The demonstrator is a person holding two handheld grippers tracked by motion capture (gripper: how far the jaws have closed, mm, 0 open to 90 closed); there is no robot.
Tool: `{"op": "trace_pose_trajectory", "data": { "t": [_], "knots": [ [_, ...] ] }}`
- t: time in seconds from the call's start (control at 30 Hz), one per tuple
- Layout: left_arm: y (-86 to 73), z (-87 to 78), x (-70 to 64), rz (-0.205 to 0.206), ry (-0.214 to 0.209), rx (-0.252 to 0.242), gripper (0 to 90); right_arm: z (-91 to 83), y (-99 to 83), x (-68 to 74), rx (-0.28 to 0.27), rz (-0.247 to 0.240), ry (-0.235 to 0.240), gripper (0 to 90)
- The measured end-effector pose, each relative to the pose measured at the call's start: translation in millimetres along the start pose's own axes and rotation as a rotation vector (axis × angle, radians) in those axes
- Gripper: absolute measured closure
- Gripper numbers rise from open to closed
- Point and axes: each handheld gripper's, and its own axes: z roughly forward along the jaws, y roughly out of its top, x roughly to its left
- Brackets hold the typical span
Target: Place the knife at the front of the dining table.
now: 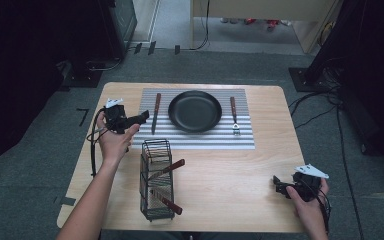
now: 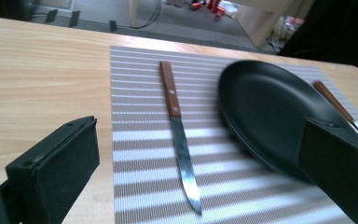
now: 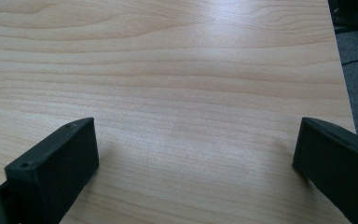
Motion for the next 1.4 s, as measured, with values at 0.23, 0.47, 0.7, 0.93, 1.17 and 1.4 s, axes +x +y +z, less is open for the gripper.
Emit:
{"op": "trace_pose_trajectory", "data": {
  "t": [0.23,0.47,0.7,0.93,1.17,1.4],
  "knots": [
    [-14.3,-19.4,6.2,-0.007,-0.014,-0.021,0.0,0.0,0.0,0.1,0.000,-0.002,0.002,0.0],
    [-44.8,-44.8,24.4,-0.012,0.009,-0.014,0.0,0.0,0.0,0.1,0.000,-0.002,0.002,0.0],
    [-65.2,-62.0,36.9,-0.003,0.039,0.006,0.0,0.0,0.0,0.1,0.000,-0.002,0.002,0.0],
    [-86.7,-75.6,46.3,0.041,0.083,0.066,0.0,0.0,0.0,0.1,0.000,-0.002,0.002,0.0],
    [-104.2,-86.6,57.9,0.029,0.099,0.088,0.0,0.0,0.0,0.1,0.000,-0.003,0.002,0.0],
    [-128.4,-97.2,61.2,0.039,0.136,0.110,0.0,-0.1,0.1,0.2,0.001,-0.002,0.002,0.0]
  ]
}}
